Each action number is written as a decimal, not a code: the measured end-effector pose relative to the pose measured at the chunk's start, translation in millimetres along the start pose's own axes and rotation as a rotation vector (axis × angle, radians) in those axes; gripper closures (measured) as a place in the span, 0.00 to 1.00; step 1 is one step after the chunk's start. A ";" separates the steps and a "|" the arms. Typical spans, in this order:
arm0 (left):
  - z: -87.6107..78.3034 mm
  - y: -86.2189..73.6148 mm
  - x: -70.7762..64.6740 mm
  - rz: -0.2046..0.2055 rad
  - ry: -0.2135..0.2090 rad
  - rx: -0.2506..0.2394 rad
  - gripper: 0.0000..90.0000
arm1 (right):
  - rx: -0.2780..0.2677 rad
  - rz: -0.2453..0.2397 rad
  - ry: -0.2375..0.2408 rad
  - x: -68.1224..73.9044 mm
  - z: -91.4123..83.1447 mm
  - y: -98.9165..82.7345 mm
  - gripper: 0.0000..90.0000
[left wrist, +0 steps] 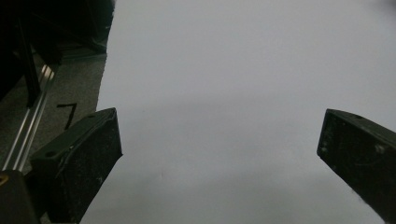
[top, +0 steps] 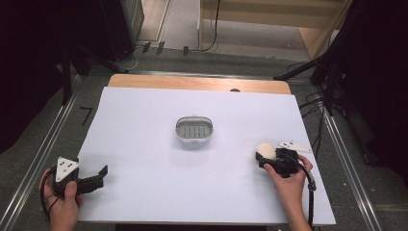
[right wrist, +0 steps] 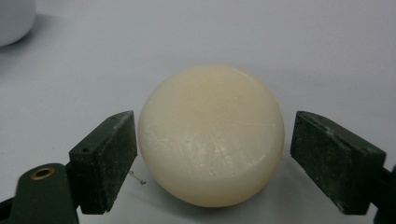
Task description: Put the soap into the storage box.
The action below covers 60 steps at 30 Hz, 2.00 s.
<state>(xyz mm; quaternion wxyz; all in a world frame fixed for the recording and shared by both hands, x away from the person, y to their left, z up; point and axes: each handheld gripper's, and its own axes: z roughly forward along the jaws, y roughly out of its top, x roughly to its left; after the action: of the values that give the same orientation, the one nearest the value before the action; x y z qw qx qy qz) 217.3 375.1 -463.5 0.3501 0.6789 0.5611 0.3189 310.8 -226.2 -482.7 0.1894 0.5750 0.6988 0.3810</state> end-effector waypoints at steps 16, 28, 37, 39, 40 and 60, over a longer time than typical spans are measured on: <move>0.0 0.0 0.0 -0.002 0.000 0.000 0.00 | 0.004 -0.020 -0.057 9.0 8.3 -1.0 0.27; 0.1 0.0 0.0 -0.002 0.001 0.001 0.00 | -0.018 -0.020 -0.012 11.3 -1.6 6.9 0.28; 0.0 0.0 0.2 -0.003 0.000 0.000 0.00 | -0.024 -0.050 0.021 26.2 -4.2 16.7 0.28; 0.0 0.0 0.3 -0.003 -0.001 0.000 0.00 | -0.027 -0.057 0.033 30.3 -4.5 19.3 0.28; 0.0 -0.1 0.3 -0.003 0.000 0.000 0.00 | -0.028 -0.057 0.039 32.3 -4.4 20.4 0.28; 0.1 -0.1 0.5 -0.005 -0.003 -0.001 0.00 | -0.018 -0.112 0.078 56.6 3.7 34.0 0.28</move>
<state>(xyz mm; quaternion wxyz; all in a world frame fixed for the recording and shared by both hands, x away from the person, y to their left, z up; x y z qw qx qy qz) 217.4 375.6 -463.6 0.3522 0.6777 0.5621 0.3174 320.7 -169.7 -449.7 0.1884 0.5180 0.7332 0.3982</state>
